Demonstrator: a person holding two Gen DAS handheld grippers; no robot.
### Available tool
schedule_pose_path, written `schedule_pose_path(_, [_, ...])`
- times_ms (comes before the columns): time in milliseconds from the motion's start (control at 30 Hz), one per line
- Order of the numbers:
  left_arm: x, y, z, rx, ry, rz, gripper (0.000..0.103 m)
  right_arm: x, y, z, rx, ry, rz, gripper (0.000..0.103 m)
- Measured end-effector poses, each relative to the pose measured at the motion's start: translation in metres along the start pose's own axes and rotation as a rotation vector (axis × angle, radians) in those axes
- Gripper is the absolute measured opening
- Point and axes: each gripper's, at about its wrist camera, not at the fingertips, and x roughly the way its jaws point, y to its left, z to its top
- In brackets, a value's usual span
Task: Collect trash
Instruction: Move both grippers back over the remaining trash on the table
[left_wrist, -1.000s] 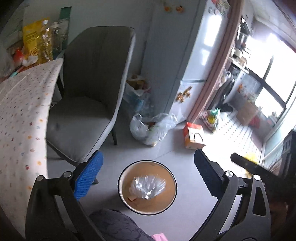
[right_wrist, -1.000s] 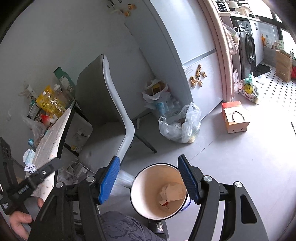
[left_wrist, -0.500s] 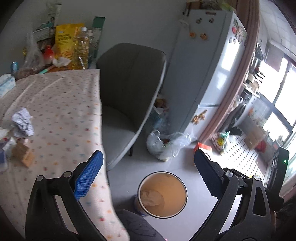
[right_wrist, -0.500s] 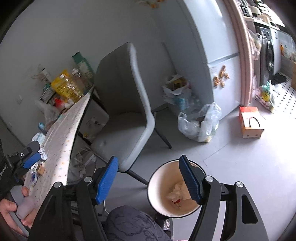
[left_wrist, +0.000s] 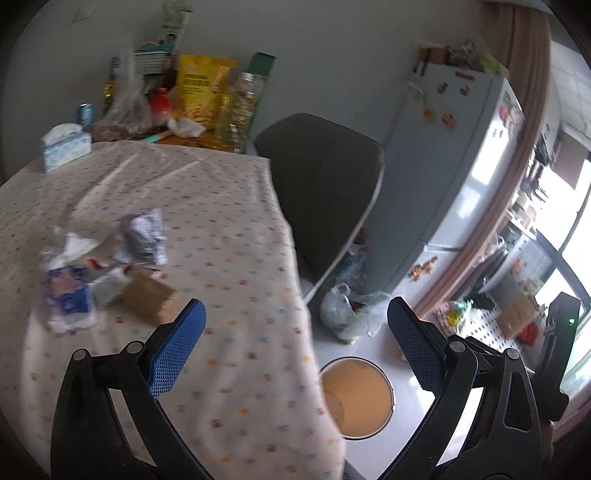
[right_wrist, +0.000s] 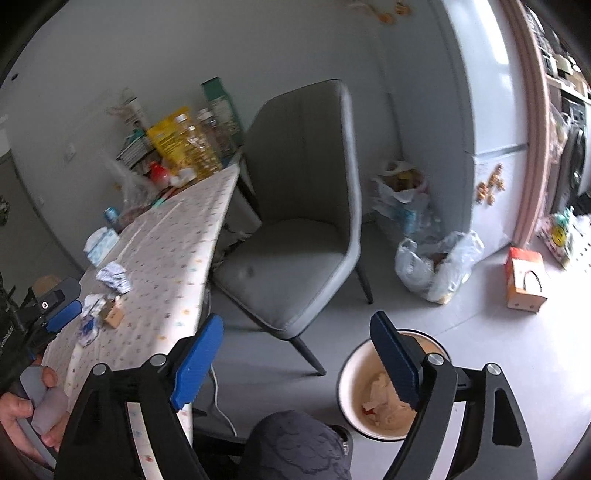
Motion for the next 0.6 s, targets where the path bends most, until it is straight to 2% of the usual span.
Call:
schedule_pose_path(333, [-0.038,0.072,-0.002,-0.116,-0.037,0.076,0.098,0.008,0.063,0.007,-0.077,-0.021,0.057,0.093])
schedule_pose_path(600, [-0.056,0.115,-0.004,-0.191,-0.055,0.111,0.097,0.013,0.095,0.006,-0.106,-0.017,0.094,0.095])
